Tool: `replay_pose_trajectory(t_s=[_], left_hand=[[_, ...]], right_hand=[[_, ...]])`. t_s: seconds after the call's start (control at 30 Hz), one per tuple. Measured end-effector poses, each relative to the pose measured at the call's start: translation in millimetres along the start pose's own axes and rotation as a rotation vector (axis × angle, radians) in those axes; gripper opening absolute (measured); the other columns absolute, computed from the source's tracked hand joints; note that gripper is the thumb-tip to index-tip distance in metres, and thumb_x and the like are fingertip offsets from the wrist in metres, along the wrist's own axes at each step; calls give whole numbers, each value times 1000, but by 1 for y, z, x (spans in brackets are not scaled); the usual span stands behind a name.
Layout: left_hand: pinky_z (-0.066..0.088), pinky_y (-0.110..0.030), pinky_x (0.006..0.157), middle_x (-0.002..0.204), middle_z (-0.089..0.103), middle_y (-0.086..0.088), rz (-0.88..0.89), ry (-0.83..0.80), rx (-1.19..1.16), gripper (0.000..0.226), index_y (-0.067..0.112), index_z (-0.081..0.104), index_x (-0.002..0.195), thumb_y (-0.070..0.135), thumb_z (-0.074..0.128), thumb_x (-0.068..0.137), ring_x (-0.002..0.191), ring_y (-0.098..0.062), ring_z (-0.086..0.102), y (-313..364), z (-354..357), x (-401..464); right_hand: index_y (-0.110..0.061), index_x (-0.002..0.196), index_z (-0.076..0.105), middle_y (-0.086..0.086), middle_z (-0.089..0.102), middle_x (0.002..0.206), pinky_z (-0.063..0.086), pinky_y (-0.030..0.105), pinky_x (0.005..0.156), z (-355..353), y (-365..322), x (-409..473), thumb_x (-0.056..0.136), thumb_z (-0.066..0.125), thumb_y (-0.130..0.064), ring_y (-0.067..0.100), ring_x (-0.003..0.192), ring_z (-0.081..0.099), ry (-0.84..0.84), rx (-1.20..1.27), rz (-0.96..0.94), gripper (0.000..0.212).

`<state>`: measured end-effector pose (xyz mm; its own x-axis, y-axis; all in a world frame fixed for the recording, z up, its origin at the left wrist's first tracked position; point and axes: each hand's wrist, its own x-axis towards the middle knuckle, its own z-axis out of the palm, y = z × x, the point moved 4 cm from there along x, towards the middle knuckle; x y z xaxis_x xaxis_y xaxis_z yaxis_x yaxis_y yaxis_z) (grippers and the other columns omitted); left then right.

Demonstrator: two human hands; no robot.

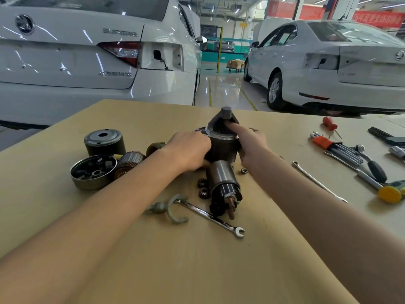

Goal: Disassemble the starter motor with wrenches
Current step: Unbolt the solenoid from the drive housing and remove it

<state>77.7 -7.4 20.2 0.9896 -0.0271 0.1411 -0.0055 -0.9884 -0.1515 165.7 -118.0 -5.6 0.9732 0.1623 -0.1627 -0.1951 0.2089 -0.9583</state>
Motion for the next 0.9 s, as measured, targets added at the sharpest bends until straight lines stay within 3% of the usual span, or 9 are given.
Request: replay_pose_trajectory(t_s=[0.07, 0.13, 0.23, 0.33, 0.5, 0.6, 0.73, 0.8, 0.9], left_hand=[[42, -34, 69, 106, 64, -7, -2, -25, -4, 19, 14, 60, 99, 32, 59, 93, 95, -28, 60, 1, -1, -4], [44, -35, 70, 108, 63, -9, -21, -54, -44, 18, 11, 59, 103, 27, 60, 94, 96, -28, 60, 1, -2, -8], [52, -39, 77, 110, 63, -12, -46, -97, -146, 24, 8, 62, 114, 14, 63, 92, 97, -30, 62, 4, 0, -16], [53, -36, 79, 105, 63, -14, -73, -97, -182, 25, 5, 61, 115, -1, 56, 92, 93, -30, 64, 9, 1, -23], [42, -31, 68, 101, 58, -15, -90, -38, -190, 23, 1, 61, 111, -7, 49, 93, 84, -27, 57, 11, 5, -35], [47, -32, 75, 111, 56, -15, -100, 11, -198, 28, 3, 61, 115, -8, 47, 93, 94, -29, 59, 15, 10, -41], [48, -36, 76, 110, 52, -12, -121, 86, -203, 24, 5, 60, 112, -5, 46, 95, 97, -31, 59, 14, 10, -46], [47, -39, 73, 104, 53, -9, -120, 180, -217, 21, 6, 61, 107, -2, 46, 95, 96, -32, 59, 11, 6, -48], [50, -41, 85, 115, 61, -7, -67, 363, -367, 31, 11, 63, 122, 2, 49, 96, 102, -29, 60, 7, 0, -51]], right_hand=[[-5, 132, 38, 7, 54, 118, 49, 37, 91, -5, -4, -11, 70, 84, -27, 21, 106, 56, -38, -121, -26, 80], [-11, 142, 28, 2, 43, 124, 38, 34, 93, -18, -10, -27, 75, 79, -31, 17, 113, 42, -4, -297, -154, 86], [-20, 136, 38, -4, 43, 132, 38, 33, 101, -31, -18, -70, 85, 68, -32, 11, 120, 42, -17, -512, -508, 61], [-30, 103, 51, -9, 53, 108, 48, 30, 79, -28, -9, -104, 82, 59, -55, 5, 97, 52, -175, -797, -622, 33], [-21, 126, 44, -6, 55, 104, 43, 24, 61, -21, 9, -108, 67, 65, -68, 10, 90, 55, -355, -1068, -289, 78], [-19, 118, 48, -4, 56, 96, 48, 23, 55, -24, 10, -98, 72, 71, -53, 11, 84, 58, -366, -973, -168, 62], [-7, 105, 57, 11, 67, 86, 50, 23, 45, -41, 16, -89, 77, 69, -34, 19, 62, 67, -410, -457, 179, 41], [-5, 102, 58, 10, 68, 72, 49, 22, 44, -47, 16, -87, 69, 65, -32, 20, 51, 62, -474, -220, 298, 43], [2, 107, 59, 23, 67, 87, 48, 23, 48, -49, 15, -81, 64, 58, -30, 27, 55, 61, -552, -32, 360, 53]])
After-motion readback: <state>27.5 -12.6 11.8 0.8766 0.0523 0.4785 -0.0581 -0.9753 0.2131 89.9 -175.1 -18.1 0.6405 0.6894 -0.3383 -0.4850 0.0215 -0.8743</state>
